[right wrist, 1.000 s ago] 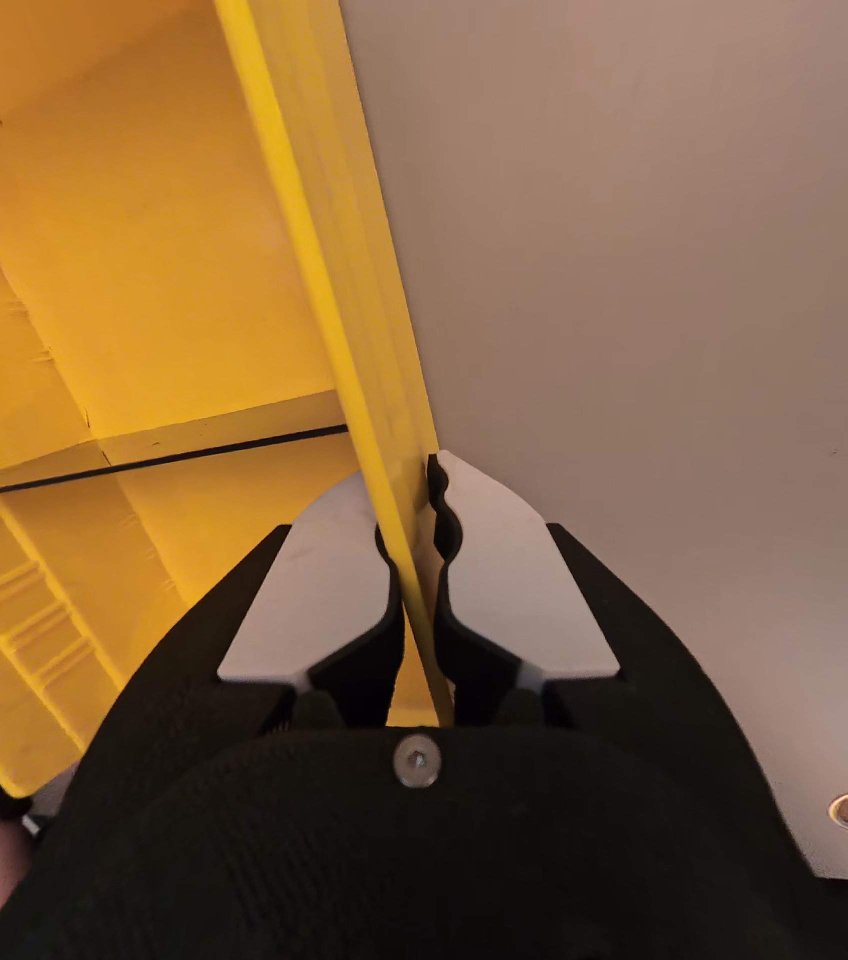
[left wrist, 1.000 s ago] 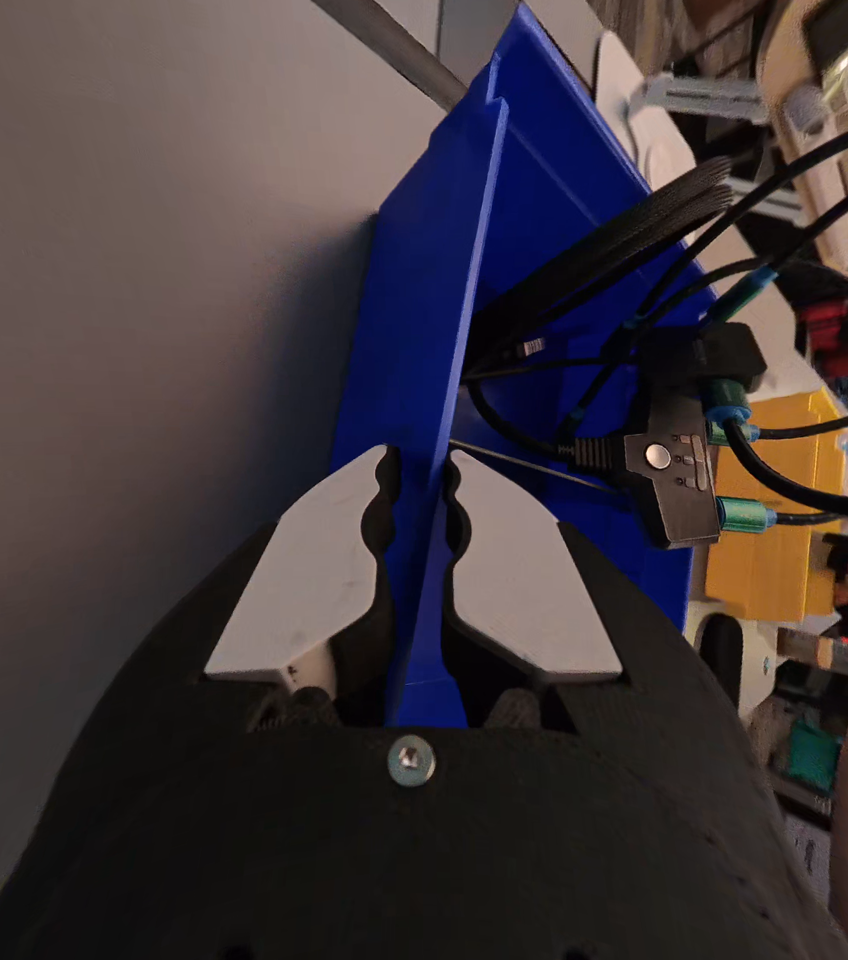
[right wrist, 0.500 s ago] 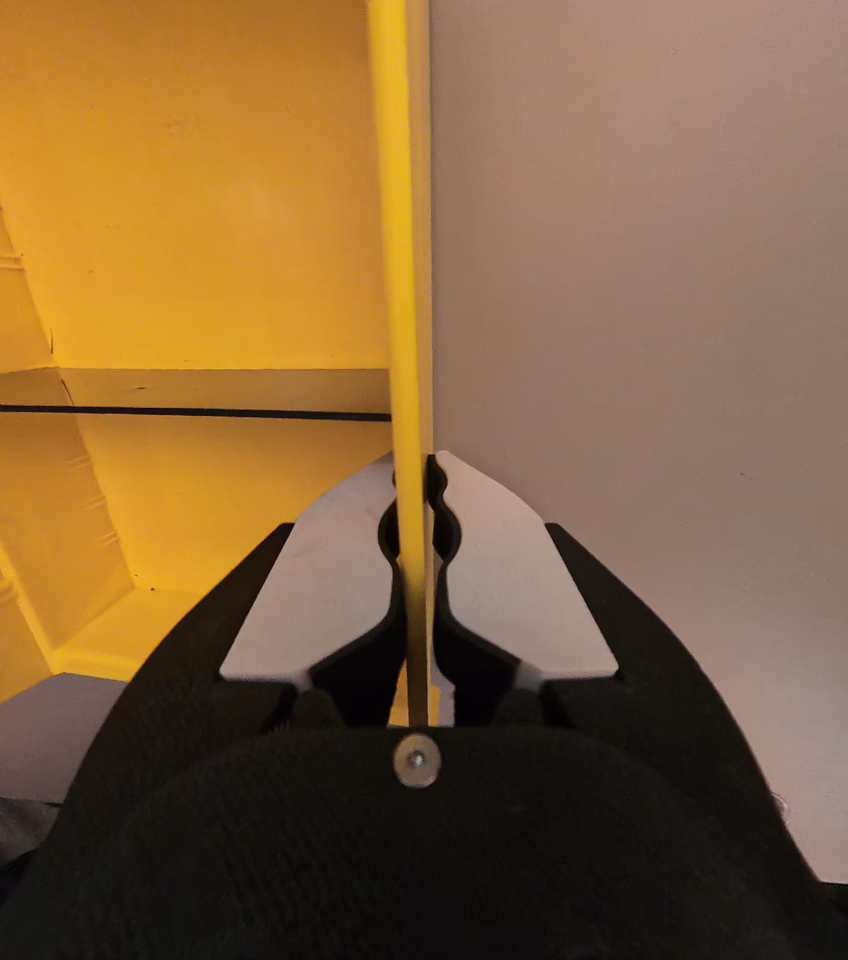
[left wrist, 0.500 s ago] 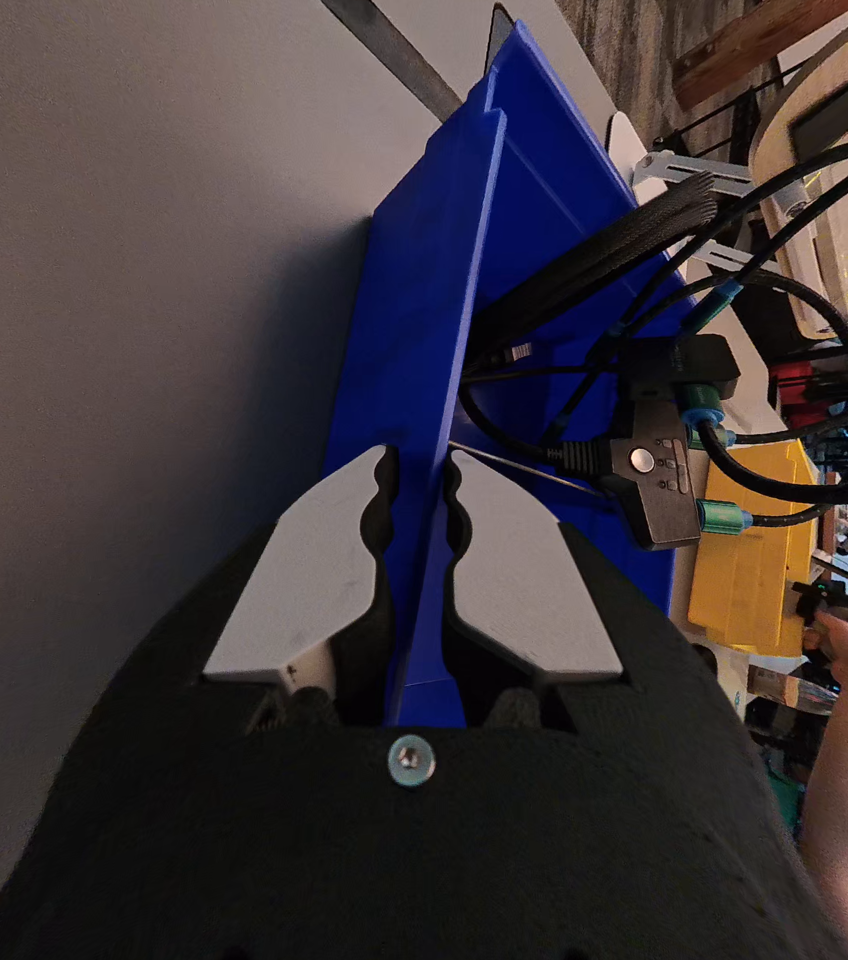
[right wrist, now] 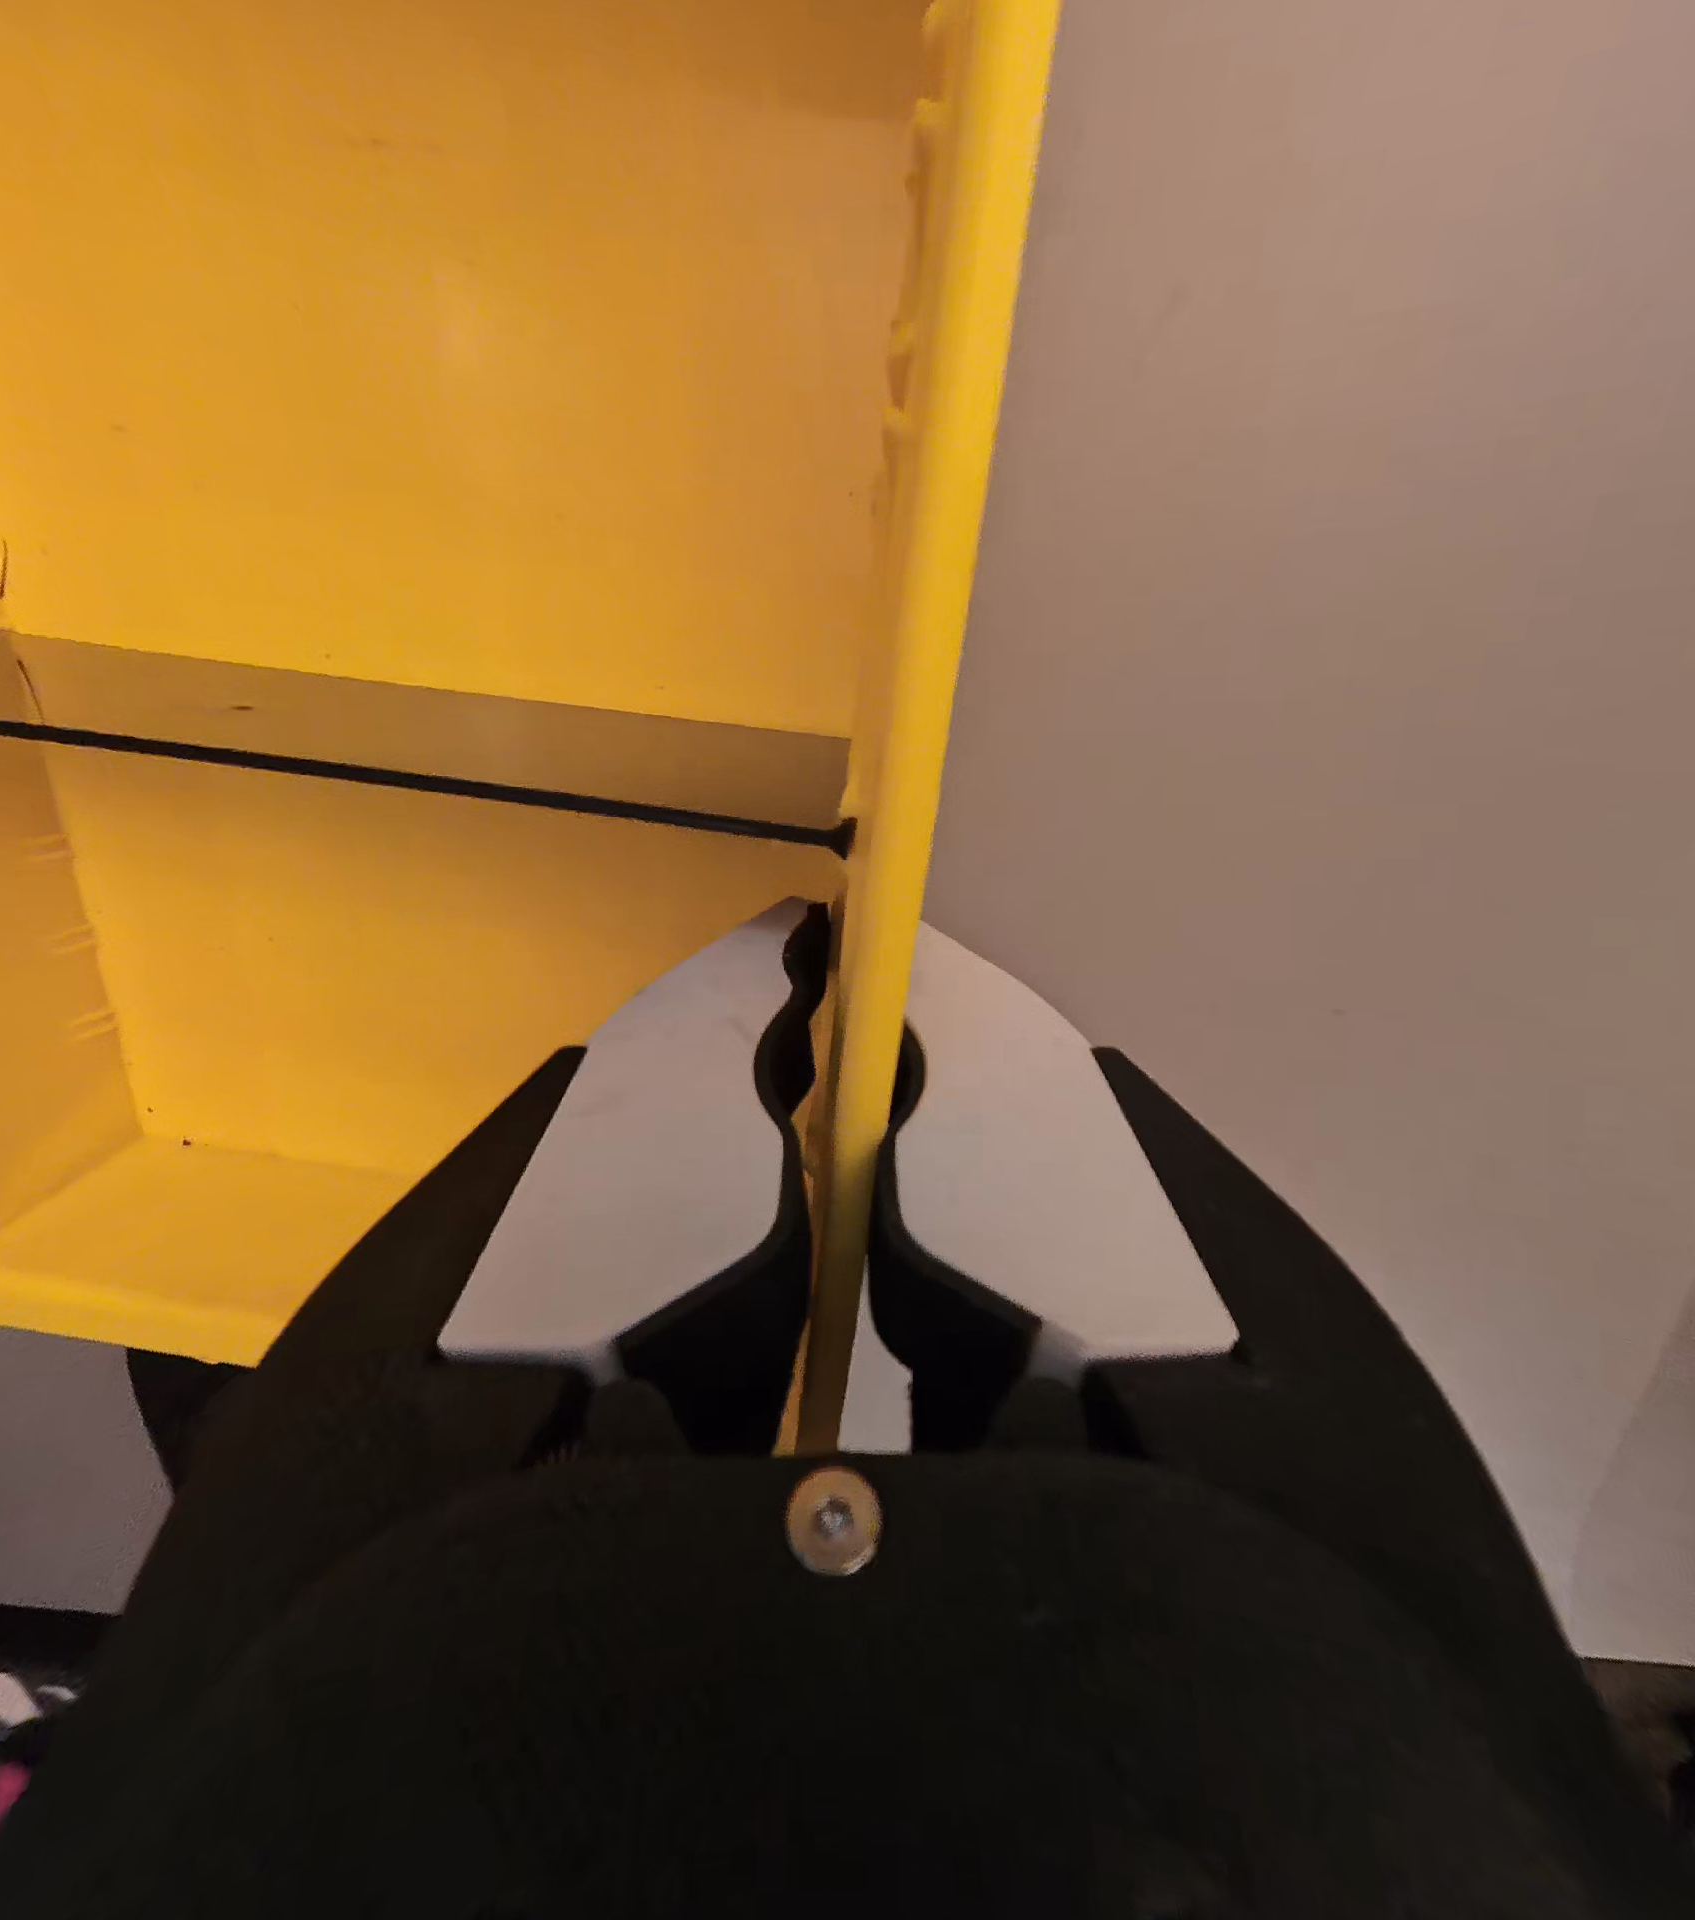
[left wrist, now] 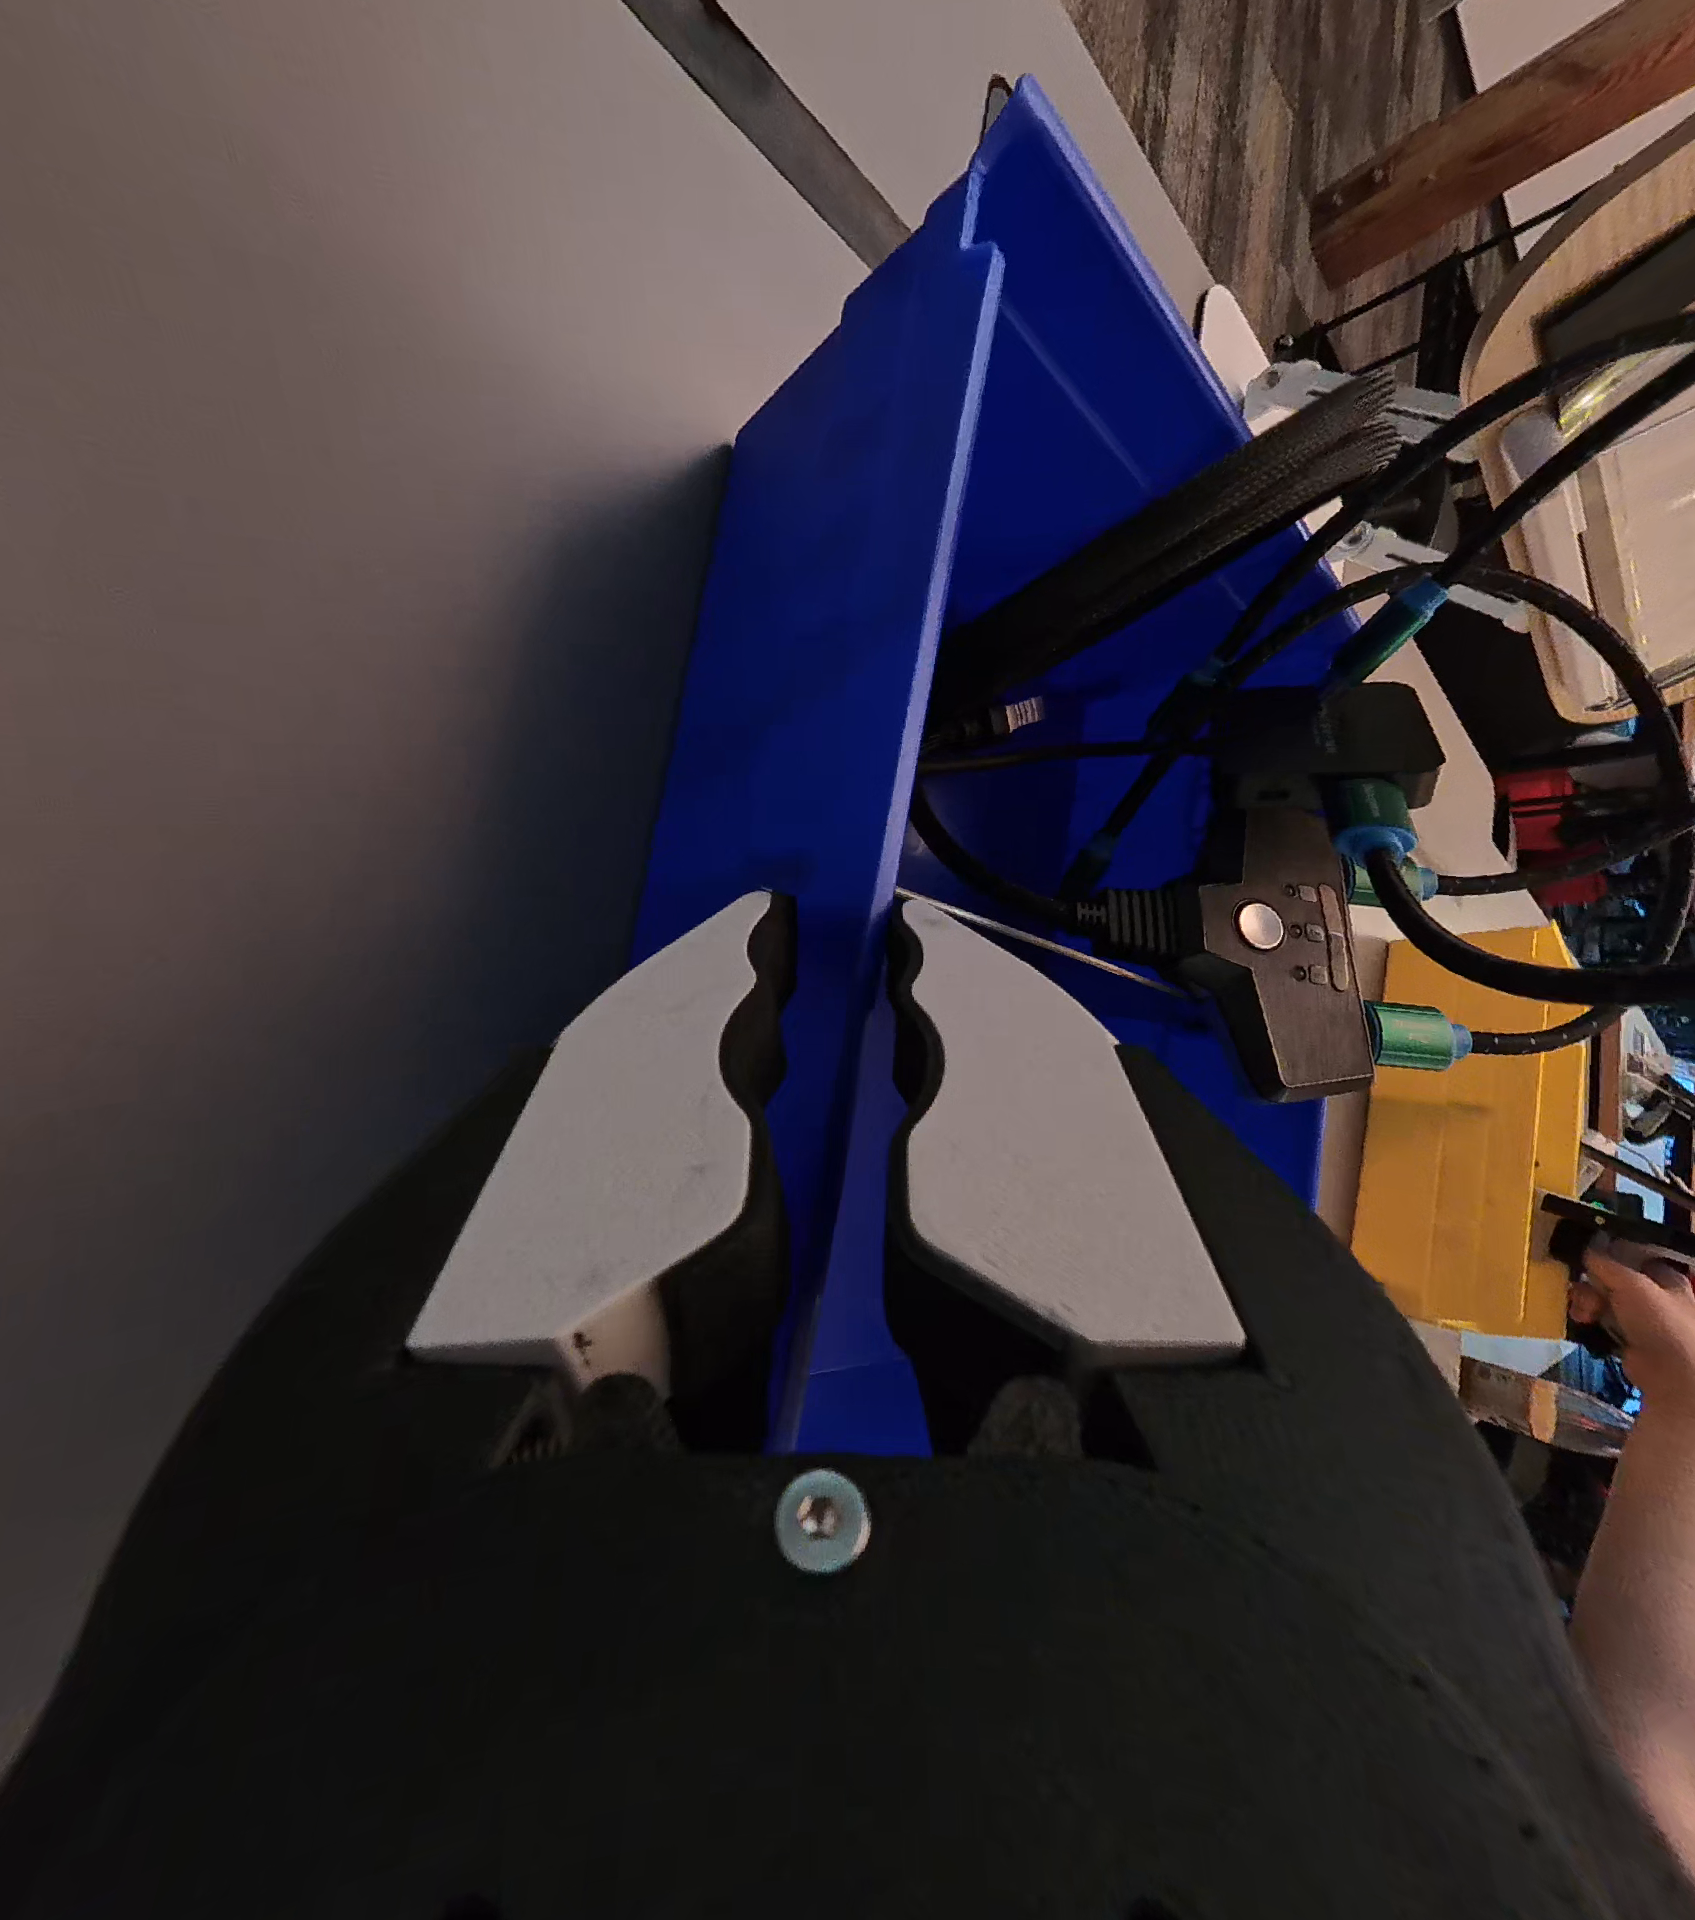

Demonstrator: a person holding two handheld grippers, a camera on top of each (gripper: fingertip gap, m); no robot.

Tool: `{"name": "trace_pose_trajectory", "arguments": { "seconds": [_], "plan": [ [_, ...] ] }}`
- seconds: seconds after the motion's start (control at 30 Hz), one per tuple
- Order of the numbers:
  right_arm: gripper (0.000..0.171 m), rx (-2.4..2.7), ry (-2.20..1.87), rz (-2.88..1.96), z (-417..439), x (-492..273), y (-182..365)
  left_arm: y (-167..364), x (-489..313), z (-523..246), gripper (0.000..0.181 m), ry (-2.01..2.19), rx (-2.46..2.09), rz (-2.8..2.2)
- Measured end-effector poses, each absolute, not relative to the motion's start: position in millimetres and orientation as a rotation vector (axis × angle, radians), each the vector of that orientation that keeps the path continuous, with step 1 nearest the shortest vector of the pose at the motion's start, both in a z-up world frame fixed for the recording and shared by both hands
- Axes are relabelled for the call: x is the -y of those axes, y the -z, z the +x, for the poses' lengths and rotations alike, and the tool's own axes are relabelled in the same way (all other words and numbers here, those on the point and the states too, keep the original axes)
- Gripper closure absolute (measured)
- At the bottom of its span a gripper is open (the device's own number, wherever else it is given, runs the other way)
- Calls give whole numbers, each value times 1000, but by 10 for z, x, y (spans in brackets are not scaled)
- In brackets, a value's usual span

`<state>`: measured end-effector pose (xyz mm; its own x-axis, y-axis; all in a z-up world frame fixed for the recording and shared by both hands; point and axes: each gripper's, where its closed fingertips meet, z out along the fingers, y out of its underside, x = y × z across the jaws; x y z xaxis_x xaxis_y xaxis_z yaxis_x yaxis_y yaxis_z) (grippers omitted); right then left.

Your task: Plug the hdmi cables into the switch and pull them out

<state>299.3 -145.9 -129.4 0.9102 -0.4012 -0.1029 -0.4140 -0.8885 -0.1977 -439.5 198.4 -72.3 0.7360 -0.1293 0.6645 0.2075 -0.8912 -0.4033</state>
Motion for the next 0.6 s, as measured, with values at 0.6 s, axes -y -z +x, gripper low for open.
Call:
{"name": "trace_pose_trajectory", "arguments": {
  "seconds": [0.6],
  "plan": [
    [163,-248,-74,-2878,2953,1346,1291,644,-2033,-4441,172,960,42,-2418]
  ]
}}
